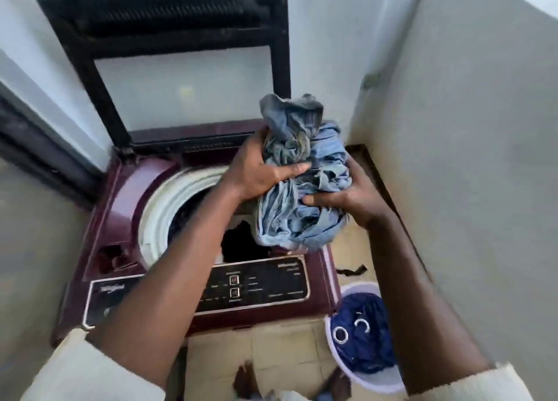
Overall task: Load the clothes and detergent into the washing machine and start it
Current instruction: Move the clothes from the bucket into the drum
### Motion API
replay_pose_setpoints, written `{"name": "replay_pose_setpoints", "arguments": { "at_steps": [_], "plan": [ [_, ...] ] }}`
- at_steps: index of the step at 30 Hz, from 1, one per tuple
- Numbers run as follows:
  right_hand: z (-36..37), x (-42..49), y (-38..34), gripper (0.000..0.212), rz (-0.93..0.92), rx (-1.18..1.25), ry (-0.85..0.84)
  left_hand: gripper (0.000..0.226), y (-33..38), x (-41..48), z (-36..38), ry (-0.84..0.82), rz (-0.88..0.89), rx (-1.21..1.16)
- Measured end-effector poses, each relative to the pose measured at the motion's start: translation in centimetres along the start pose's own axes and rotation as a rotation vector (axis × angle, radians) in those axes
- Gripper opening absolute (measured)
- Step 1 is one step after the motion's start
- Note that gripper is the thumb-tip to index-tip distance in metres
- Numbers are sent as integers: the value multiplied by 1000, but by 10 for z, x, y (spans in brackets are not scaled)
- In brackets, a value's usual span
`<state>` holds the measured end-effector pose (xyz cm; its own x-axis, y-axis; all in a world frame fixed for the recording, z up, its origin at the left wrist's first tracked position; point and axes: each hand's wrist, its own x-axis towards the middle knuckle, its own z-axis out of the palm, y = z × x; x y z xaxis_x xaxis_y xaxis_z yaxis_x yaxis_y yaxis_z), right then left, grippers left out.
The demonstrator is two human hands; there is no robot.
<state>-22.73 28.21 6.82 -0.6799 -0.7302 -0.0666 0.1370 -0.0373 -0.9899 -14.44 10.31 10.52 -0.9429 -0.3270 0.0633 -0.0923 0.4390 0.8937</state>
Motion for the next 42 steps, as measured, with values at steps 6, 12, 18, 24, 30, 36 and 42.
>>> {"name": "replay_pose_setpoints", "arguments": {
  "at_steps": [6,12,18,24,30,36,42],
  "plan": [
    [111,67,38,91,-3,-434,-108,64,-87,-38,-96,106,-210,230],
    [133,80,73,67,69,-556,-115,104,-153,-66,-88,-162,-371,397],
    [89,46,69,53,123,-540,14,57,-145,-42,-34,-63,-269,383],
    [-13,-32,71,29,174,-385,346,27,-47,-14,97,-183,76,240],
    [-116,-126,163,34,447,-348,531,42,-47,-41,268,-614,22,252],
    [-164,-189,301,44,759,-295,504,21,-157,-71,410,-854,-655,198],
    [-230,-194,415,62,800,-310,518,18,-279,-85,487,-741,-927,168]
  ]
}}
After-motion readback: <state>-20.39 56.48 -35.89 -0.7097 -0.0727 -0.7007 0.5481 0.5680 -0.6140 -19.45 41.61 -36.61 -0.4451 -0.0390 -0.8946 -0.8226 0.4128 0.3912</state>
